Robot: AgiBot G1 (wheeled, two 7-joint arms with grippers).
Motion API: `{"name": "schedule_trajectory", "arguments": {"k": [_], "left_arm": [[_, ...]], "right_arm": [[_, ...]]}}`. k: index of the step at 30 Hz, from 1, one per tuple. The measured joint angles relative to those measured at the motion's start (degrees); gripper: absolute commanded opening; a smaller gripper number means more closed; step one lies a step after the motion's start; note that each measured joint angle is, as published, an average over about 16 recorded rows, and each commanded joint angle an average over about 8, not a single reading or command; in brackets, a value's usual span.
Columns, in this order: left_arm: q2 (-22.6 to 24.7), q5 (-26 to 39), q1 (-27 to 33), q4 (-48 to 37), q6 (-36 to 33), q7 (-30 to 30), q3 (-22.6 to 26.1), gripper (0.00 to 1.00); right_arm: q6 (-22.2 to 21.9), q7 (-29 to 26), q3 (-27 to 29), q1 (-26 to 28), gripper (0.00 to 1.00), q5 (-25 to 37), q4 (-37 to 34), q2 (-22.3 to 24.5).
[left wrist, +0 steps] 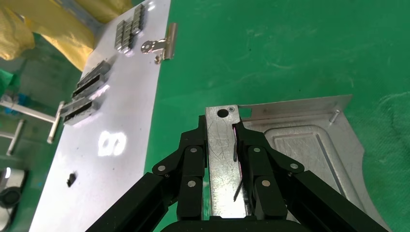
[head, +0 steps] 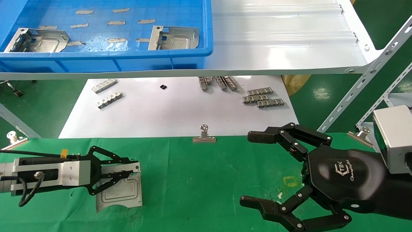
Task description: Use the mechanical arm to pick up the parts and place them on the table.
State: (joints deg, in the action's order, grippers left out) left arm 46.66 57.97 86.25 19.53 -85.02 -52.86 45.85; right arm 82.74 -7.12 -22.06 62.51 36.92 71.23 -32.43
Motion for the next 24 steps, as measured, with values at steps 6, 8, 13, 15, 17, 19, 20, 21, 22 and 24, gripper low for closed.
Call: {"name": "schedule_trajectory", "arguments": {"k": [6, 8, 13, 15, 17, 19, 20, 21, 22, 24], "left_arm": [[1.7, 1.6, 1.2, -4.6, -1.0, -3.1, 1.0, 1.00], [2.1, 2.0, 1.7, -5.9, -1.3, -4.0, 1.2, 1.00], [3.0, 2.7, 2.7, -8.8, -1.8, -5.8, 1.5, 1.00], [3.3, 2.6, 3.0, -9.9, -2.2, -6.1, 1.5, 1.00], [3.5, 2.4, 3.4, -10.9, -2.7, -5.9, 1.4, 1.00], [3.6, 2.2, 3.6, -11.9, -3.2, -5.3, 1.3, 1.00], [3.7, 2.0, 3.7, -12.4, -3.5, -4.7, 1.2, 1.00], [3.7, 1.7, 3.8, -12.9, -3.8, -3.9, 1.1, 1.00], [3.7, 1.5, 3.8, -13.3, -4.1, -3.1, 1.0, 1.00], [3.7, 1.0, 3.9, -14.2, -4.7, -1.3, 0.8, 1.00]], "right_arm": [[0.0, 0.0, 0.0, 0.0, 1.00, 0.0, 0.0, 0.0], [0.0, 0.0, 0.0, 0.0, 1.00, 0.0, 0.0, 0.0], [0.0, 0.0, 0.0, 0.0, 1.00, 0.0, 0.0, 0.0], [0.0, 0.0, 0.0, 0.0, 1.00, 0.0, 0.0, 0.0], [0.0, 0.0, 0.0, 0.0, 1.00, 0.0, 0.0, 0.0], [0.0, 0.0, 0.0, 0.0, 1.00, 0.0, 0.0, 0.0], [0.0, 0.0, 0.0, 0.0, 1.00, 0.0, 0.0, 0.0], [0.0, 0.0, 0.0, 0.0, 1.00, 0.0, 0.0, 0.0], [0.0, 0.0, 0.0, 0.0, 1.00, 0.0, 0.0, 0.0], [0.0, 0.0, 0.0, 0.0, 1.00, 0.0, 0.0, 0.0]]}}
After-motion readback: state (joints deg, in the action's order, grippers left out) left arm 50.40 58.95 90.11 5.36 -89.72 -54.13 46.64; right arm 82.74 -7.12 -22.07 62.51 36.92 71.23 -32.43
